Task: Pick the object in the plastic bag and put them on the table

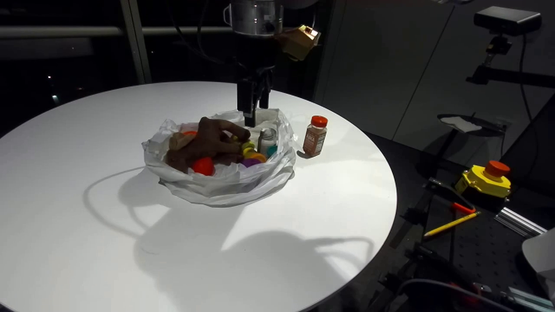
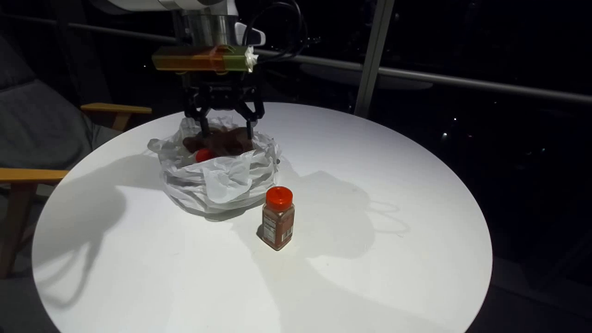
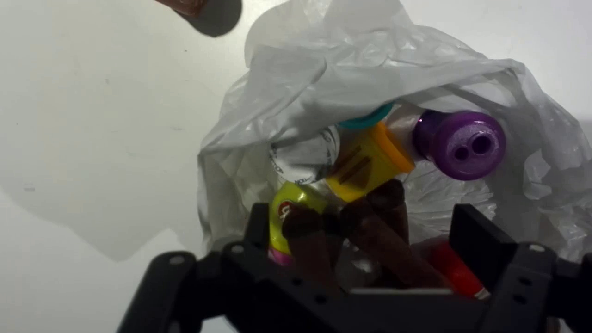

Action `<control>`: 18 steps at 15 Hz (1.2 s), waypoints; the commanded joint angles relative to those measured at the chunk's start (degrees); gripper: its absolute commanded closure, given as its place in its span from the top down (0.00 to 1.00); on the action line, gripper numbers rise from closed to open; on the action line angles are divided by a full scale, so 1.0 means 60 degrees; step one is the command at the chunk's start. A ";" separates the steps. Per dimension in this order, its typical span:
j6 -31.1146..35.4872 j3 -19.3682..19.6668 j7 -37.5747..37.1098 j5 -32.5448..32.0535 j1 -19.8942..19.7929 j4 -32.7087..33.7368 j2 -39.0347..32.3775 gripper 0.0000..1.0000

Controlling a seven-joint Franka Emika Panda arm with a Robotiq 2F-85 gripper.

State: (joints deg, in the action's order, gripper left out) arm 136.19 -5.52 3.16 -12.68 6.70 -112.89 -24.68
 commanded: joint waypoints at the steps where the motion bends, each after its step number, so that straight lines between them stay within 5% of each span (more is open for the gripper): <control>1: -0.0185 0.0125 0.0495 0.0322 -0.0286 0.0212 -0.0141 1.00; 7: 0.0232 0.0168 0.0711 0.0342 -0.0493 0.0180 -0.0424 1.00; 18: 0.1388 0.0287 0.0437 -0.0652 0.0395 -0.0256 -0.0412 1.00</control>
State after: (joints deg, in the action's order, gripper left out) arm 142.21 -4.74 5.95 -15.10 8.59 -113.91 -26.88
